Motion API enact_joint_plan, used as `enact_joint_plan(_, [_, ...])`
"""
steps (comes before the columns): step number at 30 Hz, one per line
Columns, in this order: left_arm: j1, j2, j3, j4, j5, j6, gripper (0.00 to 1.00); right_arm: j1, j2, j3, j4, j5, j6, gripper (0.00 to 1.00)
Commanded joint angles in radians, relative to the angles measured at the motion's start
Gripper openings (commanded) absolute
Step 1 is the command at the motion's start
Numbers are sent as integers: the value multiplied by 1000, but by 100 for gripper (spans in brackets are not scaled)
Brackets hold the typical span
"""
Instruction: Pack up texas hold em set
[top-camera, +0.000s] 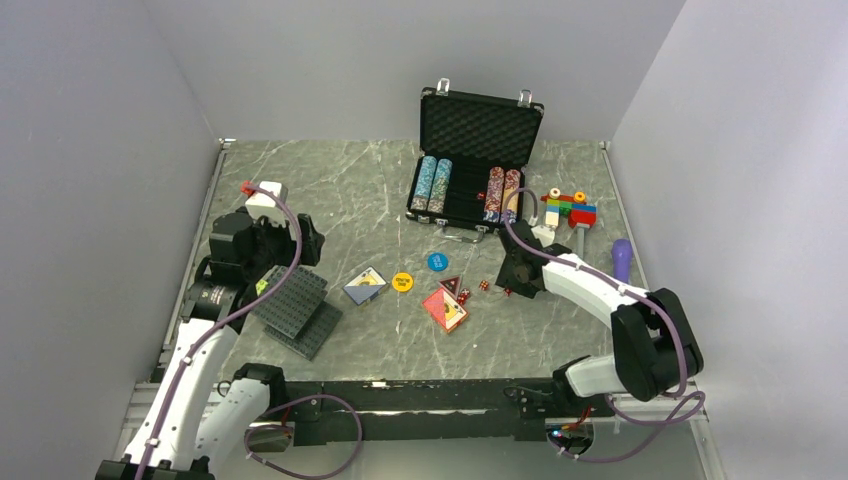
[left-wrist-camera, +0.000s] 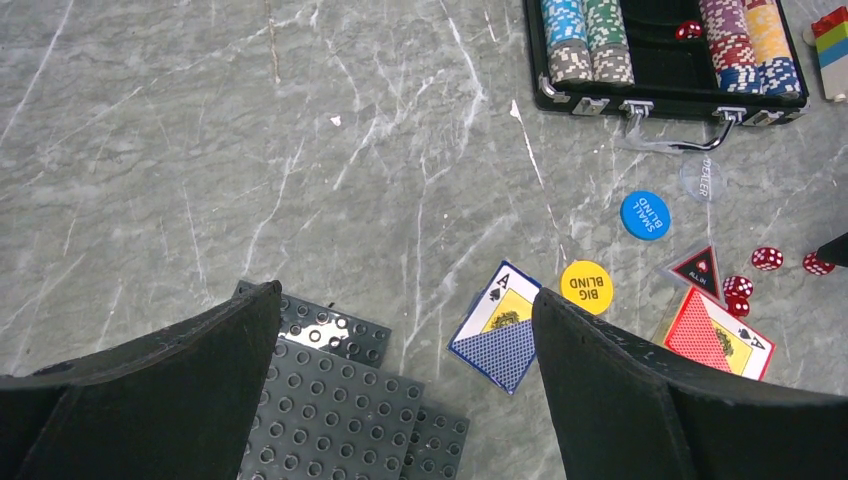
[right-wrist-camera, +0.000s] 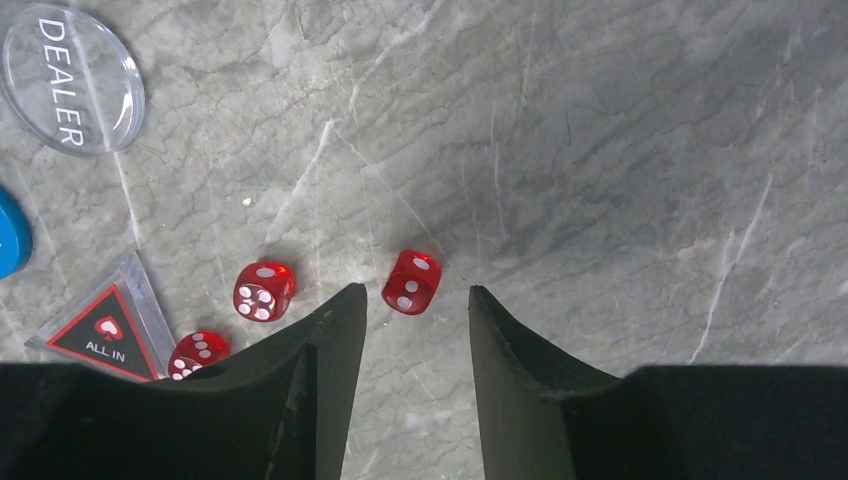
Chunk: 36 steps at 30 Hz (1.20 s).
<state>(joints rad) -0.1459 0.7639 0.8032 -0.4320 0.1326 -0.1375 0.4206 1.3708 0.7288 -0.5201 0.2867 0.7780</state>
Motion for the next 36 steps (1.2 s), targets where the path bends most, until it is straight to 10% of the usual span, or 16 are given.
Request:
enact_joint_plan(1, [-7, -15, 19, 16, -9, 15, 99, 10, 8, 1, 39, 5, 26, 46])
enact_joint_plan(36, [-11, -21, 17, 15, -11, 18, 99, 53, 77, 26, 51, 66, -110, 32])
